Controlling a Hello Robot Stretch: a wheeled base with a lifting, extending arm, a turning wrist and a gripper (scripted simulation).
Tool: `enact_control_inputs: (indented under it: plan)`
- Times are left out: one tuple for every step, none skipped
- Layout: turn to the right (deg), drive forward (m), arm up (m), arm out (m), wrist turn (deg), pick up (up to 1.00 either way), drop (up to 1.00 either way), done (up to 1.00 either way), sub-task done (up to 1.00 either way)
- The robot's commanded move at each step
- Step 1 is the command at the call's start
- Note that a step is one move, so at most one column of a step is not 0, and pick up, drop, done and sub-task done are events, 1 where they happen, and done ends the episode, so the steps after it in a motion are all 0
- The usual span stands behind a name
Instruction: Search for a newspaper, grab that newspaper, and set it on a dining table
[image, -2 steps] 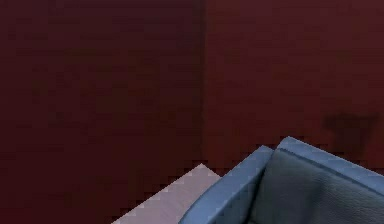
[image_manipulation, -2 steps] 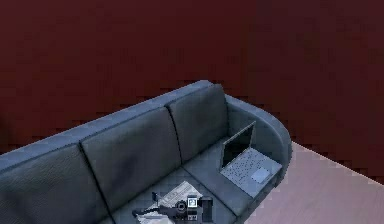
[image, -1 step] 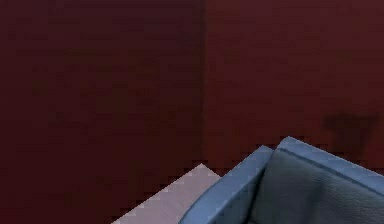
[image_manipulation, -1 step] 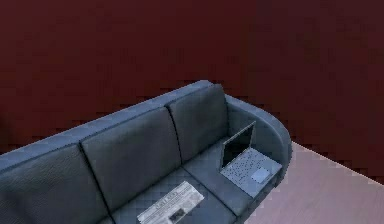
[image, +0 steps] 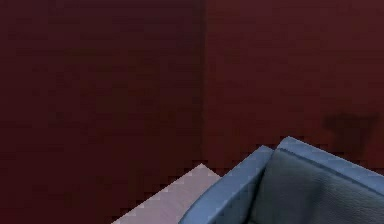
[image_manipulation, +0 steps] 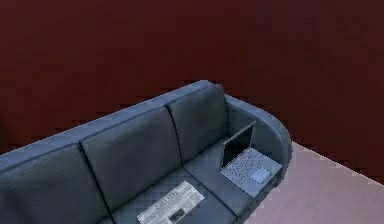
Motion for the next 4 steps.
enact_control_inputs:
  plan:
    - [0.0,0.00,0.10,0.00,0.0,0.00,0.00,0.00,0.00]
    - [0.0,0.00,0.50,0.00,0.0,0.00,0.00,0.00,0.00]
    - [0.0,0.00,0.16,0.00,0.0,0.00,0.00,0.00,0.00]
    - [0.0,0.00,0.00,0.00,-45.0,0.00,0.00,0.00,0.00]
